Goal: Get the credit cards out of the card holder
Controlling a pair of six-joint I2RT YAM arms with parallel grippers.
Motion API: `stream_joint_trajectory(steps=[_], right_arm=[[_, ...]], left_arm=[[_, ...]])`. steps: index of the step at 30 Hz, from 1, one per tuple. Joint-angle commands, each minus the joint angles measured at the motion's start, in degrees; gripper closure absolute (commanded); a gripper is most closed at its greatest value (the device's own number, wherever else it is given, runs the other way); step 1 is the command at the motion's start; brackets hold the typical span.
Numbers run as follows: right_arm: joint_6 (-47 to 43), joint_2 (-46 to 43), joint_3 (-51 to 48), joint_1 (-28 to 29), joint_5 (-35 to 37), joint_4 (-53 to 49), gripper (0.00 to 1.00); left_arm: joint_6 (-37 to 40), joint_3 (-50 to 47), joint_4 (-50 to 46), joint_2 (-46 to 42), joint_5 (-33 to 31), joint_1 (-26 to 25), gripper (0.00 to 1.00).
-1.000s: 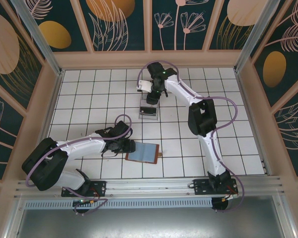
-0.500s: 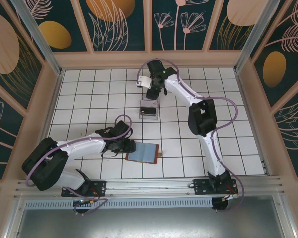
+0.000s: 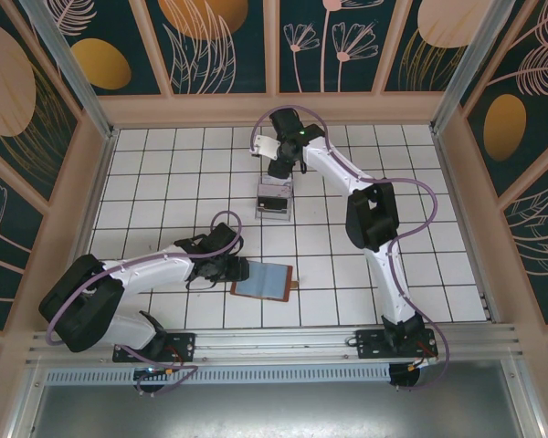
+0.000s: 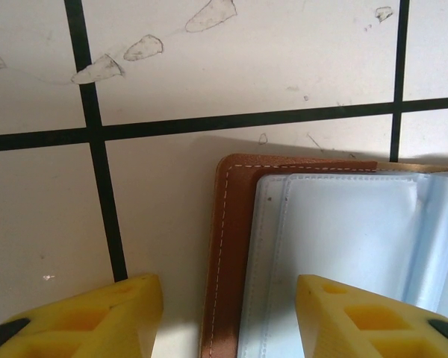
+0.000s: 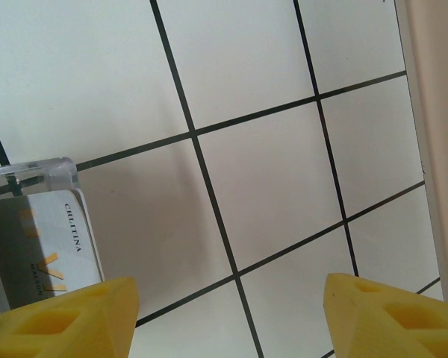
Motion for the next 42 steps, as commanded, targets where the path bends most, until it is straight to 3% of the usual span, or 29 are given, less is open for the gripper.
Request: stream_joint_trajectory(steps=[1,9,11,12,17,25,33,36,42], right_arm=[[2.0,-1.2,0.4,-0.2,0.6,1.2,0.33],[6.5,-8.7,-8.8,-0.3,0.6,7.2,0.32],[8.4,-11.3,-12.8,-0.3,2.5,9.6,0.12],[9.4,-12.8,-15.2,-1.9,3.0,10.9,0.01],[14.4,-22.1,-30.0,-3.0,5.4,18.9,0.01],[25.6,-37.3,-53.7,-7.4,8.0,32.8,0.01],[36.5,-49.5,-81.5,-14.7,12.3,56.6,0.01],[40.4,-52.7,-90.7,-19.2,10.8,66.6,0.01],[44.7,-54.3,-103.2,-24.2,6.7,87.0,0.01]], left_arm=[[-0.2,-1.0,0.4,0.2,-1.3,0.2,0.48],[1.0,1.5,0.1,-1.2,-5.5,2.4,0.40],[1.7,2.4,0.1,-1.8,-6.6,3.6,0.35],[2.1,2.9,0.1,-2.0,-7.4,4.2,0.31],[4.2,5.6,-0.1,-2.4,-12.8,7.6,0.01],[11.1,7.4,2.8,-0.9,-22.7,14.0,0.02],[20.9,5.1,12.5,-3.0,-33.7,21.3,0.02],[25.1,2.7,18.8,-4.2,-38.7,23.5,0.01],[33.1,-5.9,38.7,-5.2,-40.1,28.0,0.01]])
